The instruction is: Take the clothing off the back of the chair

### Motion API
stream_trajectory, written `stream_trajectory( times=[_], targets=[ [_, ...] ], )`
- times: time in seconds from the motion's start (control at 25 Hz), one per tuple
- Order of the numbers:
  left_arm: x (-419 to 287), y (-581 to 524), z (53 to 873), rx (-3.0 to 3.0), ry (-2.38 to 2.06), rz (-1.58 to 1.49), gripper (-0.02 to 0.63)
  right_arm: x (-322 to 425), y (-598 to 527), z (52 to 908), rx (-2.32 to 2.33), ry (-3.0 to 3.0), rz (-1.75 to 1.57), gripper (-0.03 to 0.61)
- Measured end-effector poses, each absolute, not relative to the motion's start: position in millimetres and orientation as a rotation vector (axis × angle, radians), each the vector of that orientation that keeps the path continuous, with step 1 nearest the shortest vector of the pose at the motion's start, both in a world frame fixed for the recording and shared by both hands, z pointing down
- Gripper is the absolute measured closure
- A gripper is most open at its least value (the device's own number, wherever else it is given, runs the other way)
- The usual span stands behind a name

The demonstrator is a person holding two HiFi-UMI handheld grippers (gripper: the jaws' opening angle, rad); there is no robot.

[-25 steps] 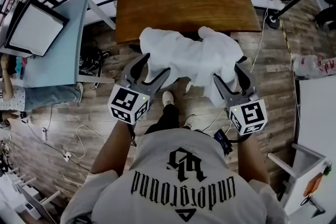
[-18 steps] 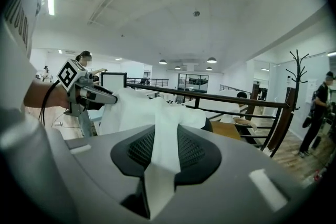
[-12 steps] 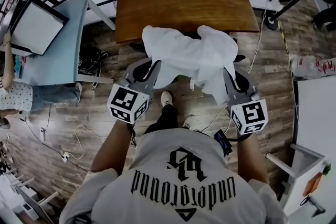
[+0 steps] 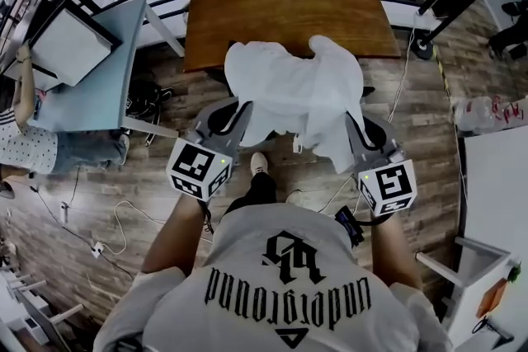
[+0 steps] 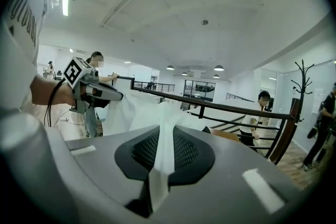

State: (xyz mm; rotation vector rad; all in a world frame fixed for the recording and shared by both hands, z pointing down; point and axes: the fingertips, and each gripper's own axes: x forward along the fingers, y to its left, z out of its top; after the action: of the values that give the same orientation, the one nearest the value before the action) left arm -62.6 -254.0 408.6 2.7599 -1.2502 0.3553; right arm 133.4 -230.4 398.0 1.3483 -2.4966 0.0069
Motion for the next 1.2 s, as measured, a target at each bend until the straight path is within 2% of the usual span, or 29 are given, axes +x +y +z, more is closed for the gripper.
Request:
stream_trajectory(
  times=[0.52,1.2],
  targets=[
    [-59.2,-176.0,389.6,2.730,-1.398,0.339,0.548,140.6,-174.1,387.8,1.212,-2.604,-0.036,0.552],
    [-102.7,-107.1,376.7,2.829,-1.325,0.326,0.548,87.1,-96.9,375.0,1.241,-2.611,-0.075,0.552]
  ],
)
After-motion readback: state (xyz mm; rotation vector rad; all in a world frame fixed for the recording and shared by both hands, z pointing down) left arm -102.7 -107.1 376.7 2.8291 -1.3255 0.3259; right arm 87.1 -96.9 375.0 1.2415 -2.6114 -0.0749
